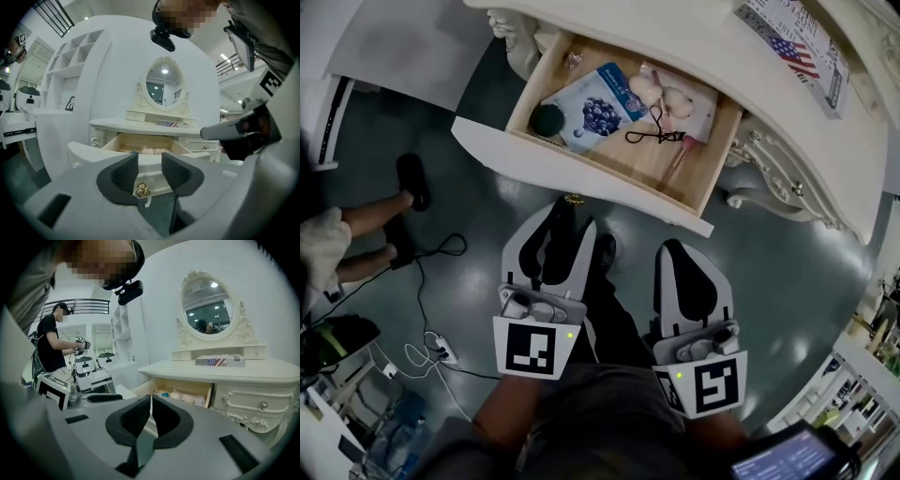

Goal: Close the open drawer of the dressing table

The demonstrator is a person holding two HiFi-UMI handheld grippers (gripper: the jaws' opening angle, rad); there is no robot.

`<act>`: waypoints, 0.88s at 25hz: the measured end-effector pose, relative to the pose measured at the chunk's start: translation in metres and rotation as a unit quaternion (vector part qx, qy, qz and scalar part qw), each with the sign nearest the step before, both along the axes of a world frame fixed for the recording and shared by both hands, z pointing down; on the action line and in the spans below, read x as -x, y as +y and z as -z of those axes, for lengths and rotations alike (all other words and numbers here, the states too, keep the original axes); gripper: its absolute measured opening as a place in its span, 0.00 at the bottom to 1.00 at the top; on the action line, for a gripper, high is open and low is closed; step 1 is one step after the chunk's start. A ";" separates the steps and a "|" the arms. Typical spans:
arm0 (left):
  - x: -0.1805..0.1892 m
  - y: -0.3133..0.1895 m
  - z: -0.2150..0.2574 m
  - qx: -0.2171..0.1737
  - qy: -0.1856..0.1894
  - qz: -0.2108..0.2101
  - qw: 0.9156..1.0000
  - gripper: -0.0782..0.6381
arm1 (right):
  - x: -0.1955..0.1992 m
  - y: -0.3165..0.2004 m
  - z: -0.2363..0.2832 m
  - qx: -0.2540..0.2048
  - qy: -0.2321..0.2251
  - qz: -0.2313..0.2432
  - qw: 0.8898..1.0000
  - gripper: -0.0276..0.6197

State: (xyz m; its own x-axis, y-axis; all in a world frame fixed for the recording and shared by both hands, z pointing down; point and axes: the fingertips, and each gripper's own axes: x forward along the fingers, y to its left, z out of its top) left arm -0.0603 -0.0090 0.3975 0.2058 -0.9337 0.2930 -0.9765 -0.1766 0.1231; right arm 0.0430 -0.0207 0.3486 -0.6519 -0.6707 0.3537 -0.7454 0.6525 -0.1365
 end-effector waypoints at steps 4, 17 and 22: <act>0.000 -0.002 -0.005 0.002 0.005 -0.002 1.000 0.34 | -0.001 -0.003 -0.002 0.000 0.000 -0.006 1.000 0.07; 0.003 -0.010 -0.017 0.008 0.019 -0.014 1.000 0.36 | 0.003 -0.007 -0.008 0.006 0.003 -0.016 1.000 0.07; 0.004 -0.012 -0.020 0.007 0.025 -0.014 1.000 0.36 | 0.004 -0.004 -0.010 0.008 0.006 -0.019 1.000 0.07</act>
State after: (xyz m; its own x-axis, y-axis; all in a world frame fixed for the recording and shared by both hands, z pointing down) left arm -0.0638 -0.0206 0.4174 0.2467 -0.9230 0.2953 -0.9637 -0.2016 0.1748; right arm 0.0392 -0.0249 0.3585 -0.6218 -0.6888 0.3726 -0.7710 0.6219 -0.1370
